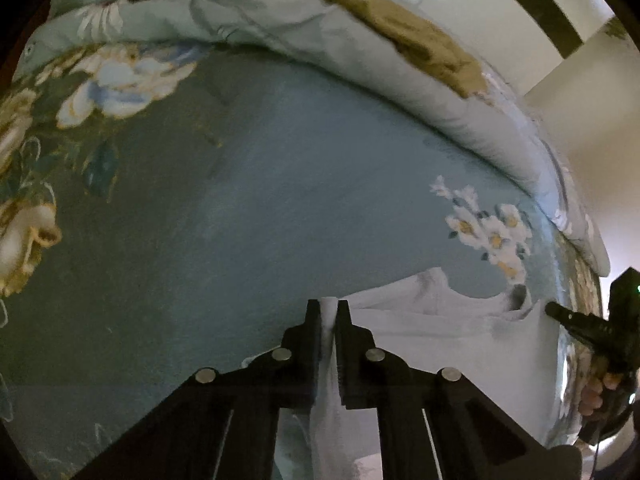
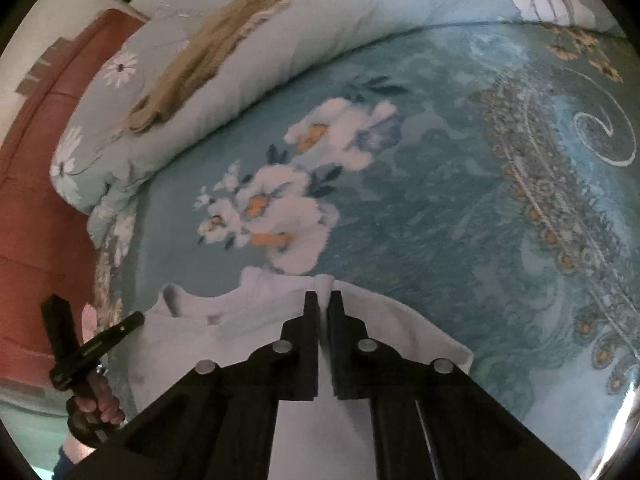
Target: Fold clothes
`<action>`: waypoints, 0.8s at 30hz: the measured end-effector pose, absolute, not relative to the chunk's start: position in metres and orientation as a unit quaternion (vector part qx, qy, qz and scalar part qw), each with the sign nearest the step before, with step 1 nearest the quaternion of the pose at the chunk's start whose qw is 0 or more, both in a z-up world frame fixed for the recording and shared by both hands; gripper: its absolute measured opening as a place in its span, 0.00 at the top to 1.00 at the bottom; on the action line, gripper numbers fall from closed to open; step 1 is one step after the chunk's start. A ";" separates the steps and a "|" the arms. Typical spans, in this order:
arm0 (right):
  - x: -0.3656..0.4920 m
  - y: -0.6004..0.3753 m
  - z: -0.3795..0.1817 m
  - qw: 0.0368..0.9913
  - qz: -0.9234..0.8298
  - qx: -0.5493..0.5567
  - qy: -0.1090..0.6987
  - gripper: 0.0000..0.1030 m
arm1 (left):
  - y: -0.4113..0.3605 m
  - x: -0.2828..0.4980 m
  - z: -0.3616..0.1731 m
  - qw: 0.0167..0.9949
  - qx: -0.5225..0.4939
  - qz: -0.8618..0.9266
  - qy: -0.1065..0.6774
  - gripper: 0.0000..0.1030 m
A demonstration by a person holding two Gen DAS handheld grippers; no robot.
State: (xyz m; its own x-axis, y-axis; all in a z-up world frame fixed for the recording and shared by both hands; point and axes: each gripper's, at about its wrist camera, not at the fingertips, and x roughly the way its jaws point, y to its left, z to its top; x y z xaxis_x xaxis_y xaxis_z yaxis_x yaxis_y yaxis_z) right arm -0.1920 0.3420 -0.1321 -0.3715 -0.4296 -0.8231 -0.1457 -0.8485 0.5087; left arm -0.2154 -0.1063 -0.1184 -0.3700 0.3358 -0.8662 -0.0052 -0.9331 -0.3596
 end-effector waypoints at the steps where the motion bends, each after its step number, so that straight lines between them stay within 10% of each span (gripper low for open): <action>1: -0.191 0.344 -0.125 0.090 -0.793 0.543 -0.261 0.97 | -0.104 -0.216 -0.112 0.109 -0.543 0.819 -0.149 0.94; 22: -0.205 0.367 -0.143 0.040 -0.776 0.561 -0.285 0.95 | -0.107 -0.248 -0.126 0.061 -0.583 0.798 -0.139 0.81; 24: -0.198 0.371 -0.133 0.034 -0.786 0.555 -0.270 0.77 | -0.118 -0.241 -0.120 0.022 -0.583 0.803 -0.119 0.71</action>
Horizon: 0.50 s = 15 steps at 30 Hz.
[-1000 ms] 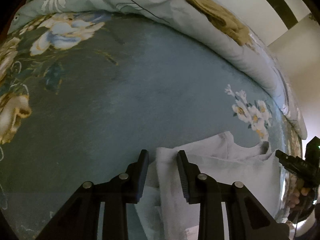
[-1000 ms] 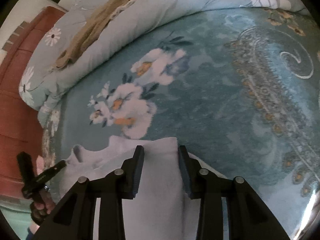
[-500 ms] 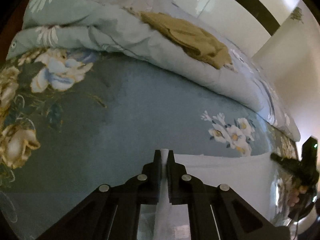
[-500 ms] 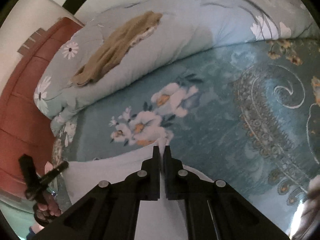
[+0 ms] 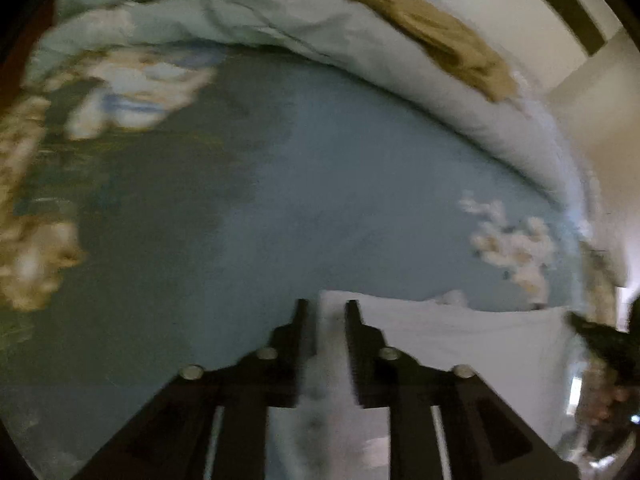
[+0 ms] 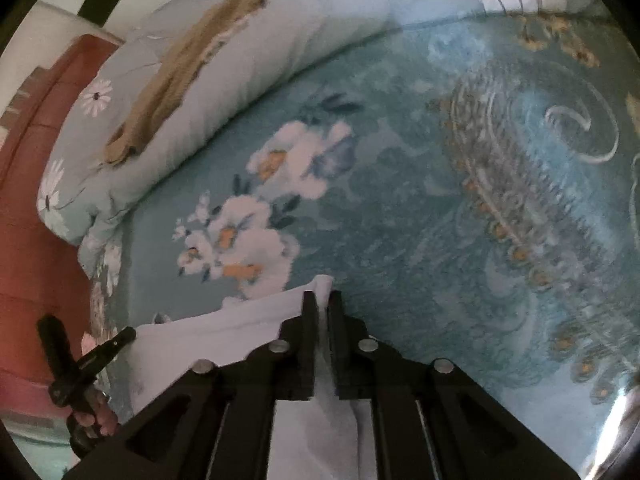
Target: Fold clothes
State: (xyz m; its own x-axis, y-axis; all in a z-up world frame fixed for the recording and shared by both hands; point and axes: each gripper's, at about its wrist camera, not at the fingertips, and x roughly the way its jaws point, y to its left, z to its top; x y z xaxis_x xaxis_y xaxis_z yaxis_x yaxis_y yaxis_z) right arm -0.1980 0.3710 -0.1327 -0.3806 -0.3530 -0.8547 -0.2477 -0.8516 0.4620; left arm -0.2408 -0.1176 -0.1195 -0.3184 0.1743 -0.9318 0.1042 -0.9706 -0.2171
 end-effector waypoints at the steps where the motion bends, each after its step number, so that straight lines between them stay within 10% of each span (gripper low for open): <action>1: -0.193 0.375 -0.126 0.026 -0.792 0.551 -0.262 0.72 | -0.125 -0.234 -0.116 0.002 -0.582 0.804 -0.121 0.71; 15: -0.076 0.398 -0.166 0.080 -0.708 0.548 -0.439 0.57 | -0.016 -0.122 -0.104 0.138 -0.605 0.762 -0.187 0.66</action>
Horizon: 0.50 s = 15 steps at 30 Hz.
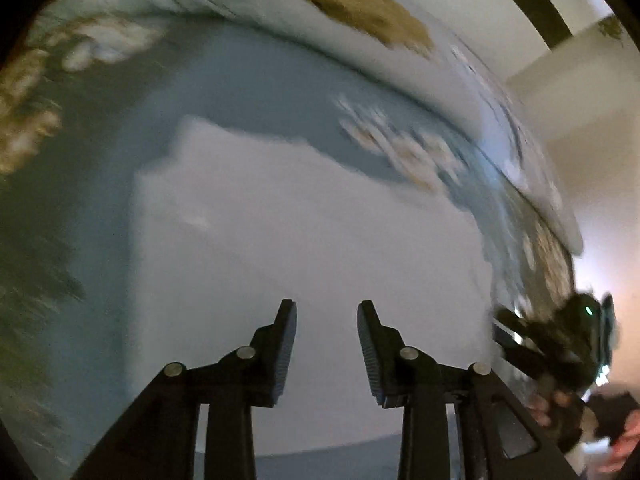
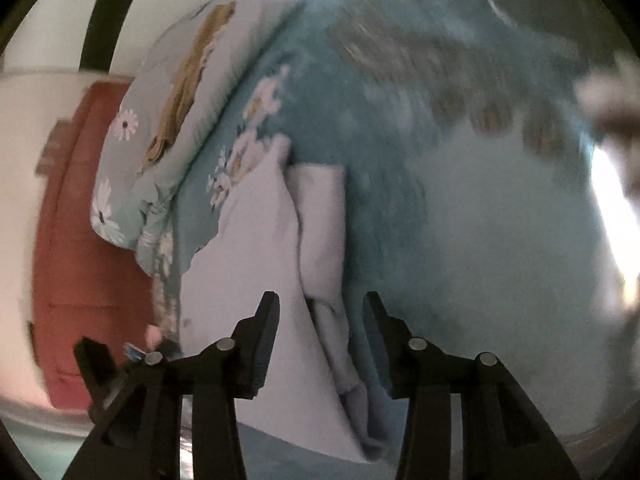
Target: Fold clothes
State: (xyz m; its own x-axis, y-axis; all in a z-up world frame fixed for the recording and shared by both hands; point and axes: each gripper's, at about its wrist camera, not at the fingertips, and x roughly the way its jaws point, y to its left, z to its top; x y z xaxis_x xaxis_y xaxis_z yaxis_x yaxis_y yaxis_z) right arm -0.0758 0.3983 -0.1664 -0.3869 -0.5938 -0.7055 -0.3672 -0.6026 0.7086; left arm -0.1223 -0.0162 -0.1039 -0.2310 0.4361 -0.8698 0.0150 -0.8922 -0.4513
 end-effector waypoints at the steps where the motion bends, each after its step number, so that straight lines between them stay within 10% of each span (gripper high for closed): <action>1: -0.075 0.397 -0.170 0.079 -0.707 0.547 -0.442 0.57 | -0.005 -0.120 -0.111 0.144 -0.614 0.753 -0.191 0.67; 15: -0.084 0.383 -0.183 0.096 -0.686 0.545 -0.473 0.87 | 0.004 -0.109 -0.134 0.133 -0.628 0.719 -0.265 0.81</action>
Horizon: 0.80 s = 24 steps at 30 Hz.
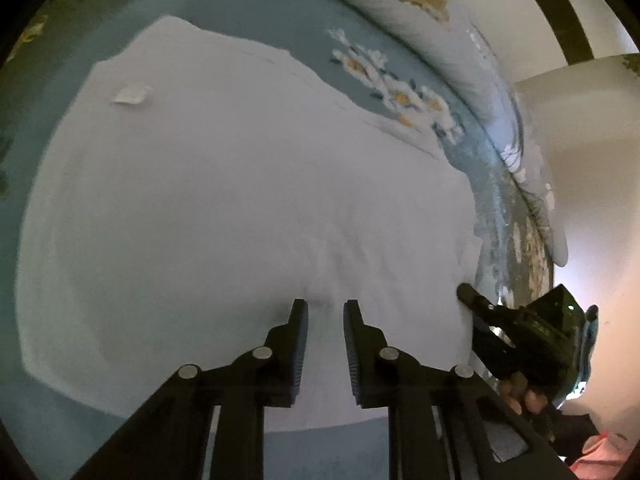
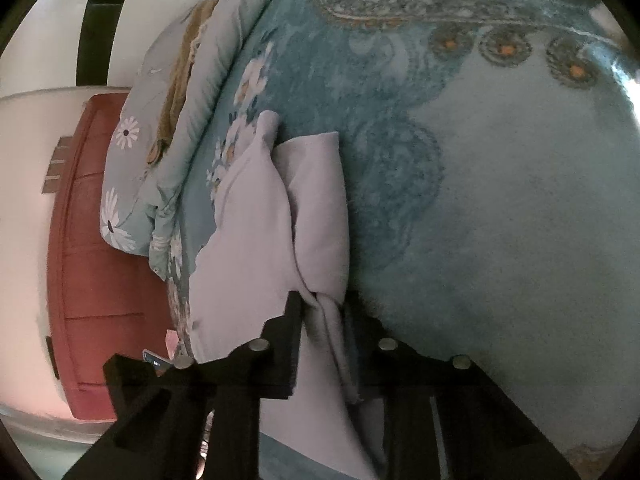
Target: Fold clothes
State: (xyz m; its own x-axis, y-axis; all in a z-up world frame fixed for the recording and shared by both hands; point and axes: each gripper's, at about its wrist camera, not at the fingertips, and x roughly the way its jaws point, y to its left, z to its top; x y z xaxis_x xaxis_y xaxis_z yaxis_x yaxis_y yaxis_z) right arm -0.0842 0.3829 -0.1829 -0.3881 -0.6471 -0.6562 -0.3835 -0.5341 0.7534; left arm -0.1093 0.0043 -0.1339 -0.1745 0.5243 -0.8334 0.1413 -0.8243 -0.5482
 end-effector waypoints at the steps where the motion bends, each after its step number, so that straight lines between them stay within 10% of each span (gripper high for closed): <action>1: -0.084 0.383 -0.183 0.096 -0.684 0.544 -0.476 0.88 | 0.004 -0.106 -0.137 0.134 -0.631 0.716 -0.268 0.81; 24: -0.132 0.246 -0.024 0.129 -0.762 0.580 -0.258 0.92 | -0.103 -0.056 -0.104 0.104 -0.543 0.751 -0.360 0.81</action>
State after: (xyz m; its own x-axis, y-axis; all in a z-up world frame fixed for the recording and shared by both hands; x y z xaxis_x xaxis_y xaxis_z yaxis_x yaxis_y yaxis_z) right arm -0.1316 0.2456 -0.0240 -0.2932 -0.4963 -0.8172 -0.1022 -0.8336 0.5429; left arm -0.0560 -0.1032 -0.1044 -0.3877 0.5473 -0.7417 0.2348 -0.7195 -0.6536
